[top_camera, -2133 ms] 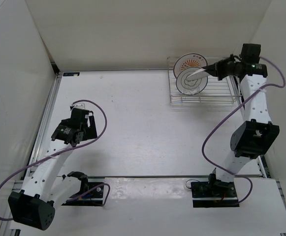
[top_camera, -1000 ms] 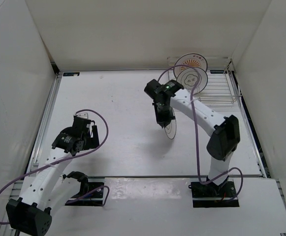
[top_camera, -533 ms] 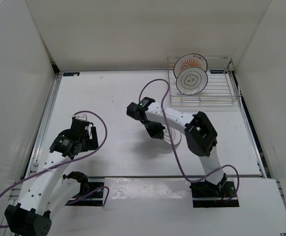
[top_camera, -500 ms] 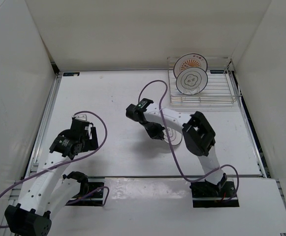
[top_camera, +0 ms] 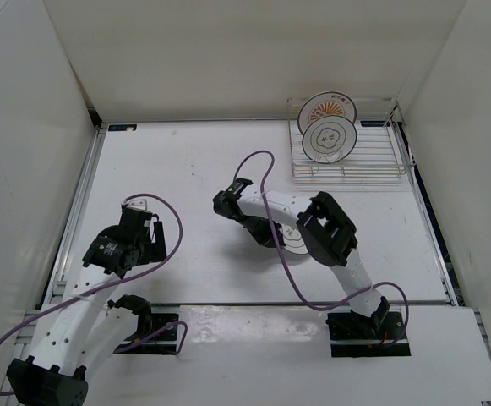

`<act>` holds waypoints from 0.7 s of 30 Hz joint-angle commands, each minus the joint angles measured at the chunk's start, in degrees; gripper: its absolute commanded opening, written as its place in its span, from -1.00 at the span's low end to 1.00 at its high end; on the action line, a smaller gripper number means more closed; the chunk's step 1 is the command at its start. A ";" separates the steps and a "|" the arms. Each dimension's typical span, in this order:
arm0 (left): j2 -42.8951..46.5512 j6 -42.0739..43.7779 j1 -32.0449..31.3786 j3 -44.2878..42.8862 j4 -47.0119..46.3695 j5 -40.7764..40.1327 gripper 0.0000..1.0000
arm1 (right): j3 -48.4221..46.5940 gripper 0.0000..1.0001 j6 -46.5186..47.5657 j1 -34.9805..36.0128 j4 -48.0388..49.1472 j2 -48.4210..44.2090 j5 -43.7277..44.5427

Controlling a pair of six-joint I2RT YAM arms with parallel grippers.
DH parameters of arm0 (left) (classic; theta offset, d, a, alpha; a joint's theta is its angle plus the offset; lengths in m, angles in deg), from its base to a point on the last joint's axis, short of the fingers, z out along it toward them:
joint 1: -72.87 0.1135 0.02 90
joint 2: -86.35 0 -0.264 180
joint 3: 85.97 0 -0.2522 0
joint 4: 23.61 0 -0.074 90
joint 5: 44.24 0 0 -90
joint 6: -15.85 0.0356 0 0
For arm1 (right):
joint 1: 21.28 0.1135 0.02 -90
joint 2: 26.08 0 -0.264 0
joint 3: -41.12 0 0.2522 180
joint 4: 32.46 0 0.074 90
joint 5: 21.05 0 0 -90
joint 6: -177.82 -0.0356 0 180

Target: Unload the plates from the dish rack

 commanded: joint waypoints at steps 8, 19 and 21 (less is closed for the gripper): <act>0.82 0.17 -0.15 -0.85 1.45 -3.23 1.00 | 0.44 -0.34 6.12 1.80 -9.64 0.53 -14.96; 1.26 -0.01 -0.24 -0.58 2.16 -3.49 1.00 | -5.86 -0.26 3.14 1.45 -11.75 -5.79 -12.44; 1.26 -0.10 -0.15 -0.76 2.07 -3.32 1.00 | -11.40 -0.09 -0.35 0.66 -13.86 -8.15 -8.50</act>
